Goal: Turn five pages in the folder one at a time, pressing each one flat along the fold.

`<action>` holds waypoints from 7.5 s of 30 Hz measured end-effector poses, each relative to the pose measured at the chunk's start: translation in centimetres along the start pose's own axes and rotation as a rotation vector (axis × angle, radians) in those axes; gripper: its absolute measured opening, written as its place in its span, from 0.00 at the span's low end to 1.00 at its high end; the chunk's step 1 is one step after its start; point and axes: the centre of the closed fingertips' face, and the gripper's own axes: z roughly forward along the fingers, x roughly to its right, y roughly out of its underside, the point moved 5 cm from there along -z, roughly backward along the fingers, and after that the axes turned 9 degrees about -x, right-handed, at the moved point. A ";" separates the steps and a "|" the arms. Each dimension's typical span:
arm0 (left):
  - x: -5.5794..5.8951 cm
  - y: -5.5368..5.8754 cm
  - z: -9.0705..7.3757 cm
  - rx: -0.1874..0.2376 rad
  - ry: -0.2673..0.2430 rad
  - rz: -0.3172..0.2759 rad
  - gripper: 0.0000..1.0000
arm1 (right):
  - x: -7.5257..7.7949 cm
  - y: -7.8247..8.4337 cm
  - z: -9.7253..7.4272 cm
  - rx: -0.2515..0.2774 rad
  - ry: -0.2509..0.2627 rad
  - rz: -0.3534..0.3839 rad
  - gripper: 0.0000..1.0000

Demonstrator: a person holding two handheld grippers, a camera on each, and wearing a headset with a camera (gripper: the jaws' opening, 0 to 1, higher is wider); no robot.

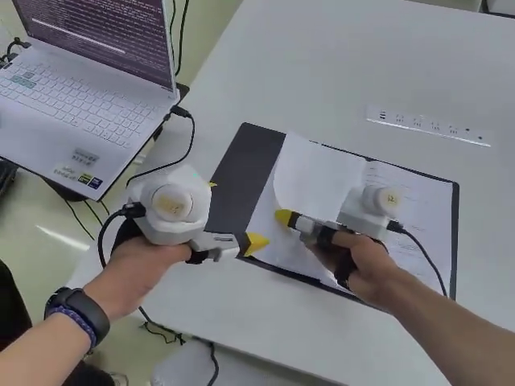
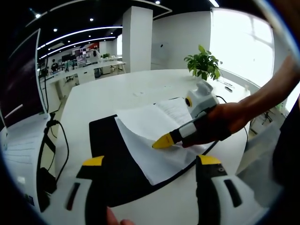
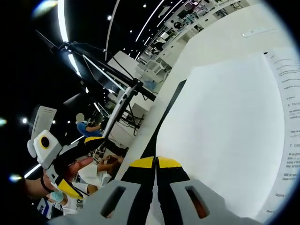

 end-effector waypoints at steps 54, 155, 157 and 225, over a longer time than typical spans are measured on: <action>0.3 1.0 -0.1 -0.015 -0.011 -0.050 0.74 | -1.1 0.8 2.1 -0.007 -0.048 0.024 0.55; 1.1 6.2 9.4 -0.196 -0.062 -0.032 0.00 | 7.1 -4.6 -10.9 0.156 0.142 -0.103 0.19; 1.2 6.2 9.4 -0.194 -0.067 -0.032 0.00 | 7.3 -4.7 -10.6 0.155 0.140 -0.101 0.17; 0.7 6.5 9.6 -0.170 -0.046 -0.006 0.00 | 18.3 -14.8 -7.1 0.361 0.252 -0.005 0.00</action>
